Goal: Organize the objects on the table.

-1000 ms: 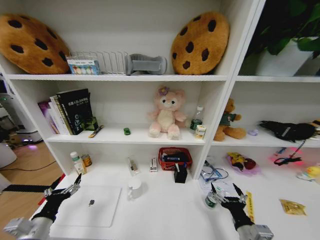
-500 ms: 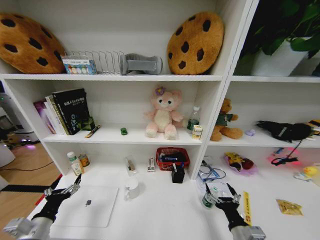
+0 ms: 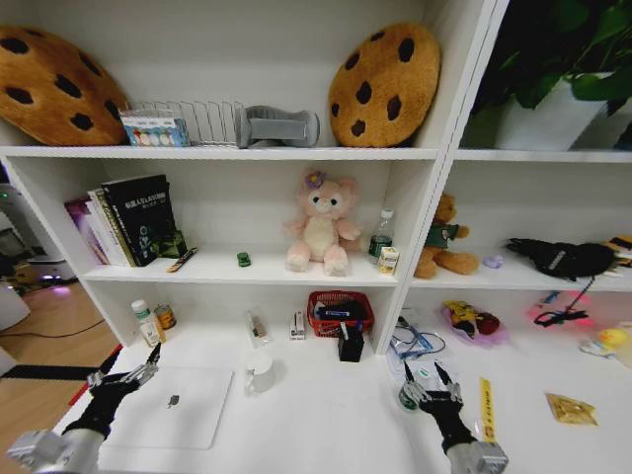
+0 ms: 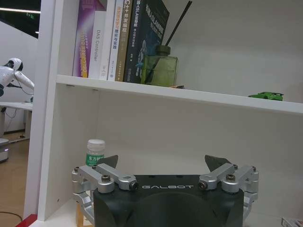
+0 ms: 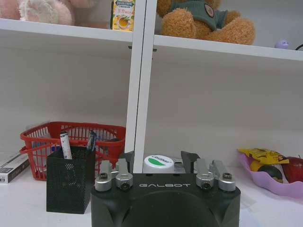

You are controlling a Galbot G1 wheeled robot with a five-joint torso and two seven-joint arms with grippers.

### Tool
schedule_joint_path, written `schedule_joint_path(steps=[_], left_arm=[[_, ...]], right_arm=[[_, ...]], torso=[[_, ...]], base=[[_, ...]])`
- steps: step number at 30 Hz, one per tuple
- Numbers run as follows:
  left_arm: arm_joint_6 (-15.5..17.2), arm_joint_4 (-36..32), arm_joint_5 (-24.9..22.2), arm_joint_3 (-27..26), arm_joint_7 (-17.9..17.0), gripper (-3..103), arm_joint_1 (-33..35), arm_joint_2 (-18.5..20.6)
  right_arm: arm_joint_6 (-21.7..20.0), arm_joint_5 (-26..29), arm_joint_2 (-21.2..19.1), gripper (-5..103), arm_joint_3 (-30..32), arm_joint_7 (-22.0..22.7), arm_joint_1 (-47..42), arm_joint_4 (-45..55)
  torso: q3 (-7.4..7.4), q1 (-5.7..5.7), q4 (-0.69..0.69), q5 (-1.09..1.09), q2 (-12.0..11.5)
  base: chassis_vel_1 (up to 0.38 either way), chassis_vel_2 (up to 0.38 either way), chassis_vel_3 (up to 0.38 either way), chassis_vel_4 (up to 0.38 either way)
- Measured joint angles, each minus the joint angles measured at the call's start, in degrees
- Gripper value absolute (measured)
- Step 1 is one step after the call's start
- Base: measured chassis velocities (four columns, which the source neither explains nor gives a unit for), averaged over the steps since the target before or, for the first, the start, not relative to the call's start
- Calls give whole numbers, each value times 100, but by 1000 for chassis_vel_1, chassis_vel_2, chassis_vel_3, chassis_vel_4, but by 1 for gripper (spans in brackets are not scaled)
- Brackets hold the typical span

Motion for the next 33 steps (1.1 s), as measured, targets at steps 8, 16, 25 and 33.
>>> schedule_joint_path(steps=[8,16,25,33], left_arm=[[0,0,0,0,0,100,0,0],[0,0,0,0,0,100,0,0],[0,0,0,0,0,100,0,0],[0,0,0,0,0,100,0,0]], right_arm=[[-32,69,-16,29,25,16,-39,21],[-70,118,22,29,78,54,-140,209],[10,26,305,29,222,150,-1024,876],[566,-519,800,29,161,439,-2202,1552]], torso=[[0,0,0,0,0],[0,0,0,1,0],[0,0,0,0,0],[0,-2,-1,-1,0]], base=[[0,0,0,0],[0,0,0,0],[0,0,0,0],[0,0,0,0]])
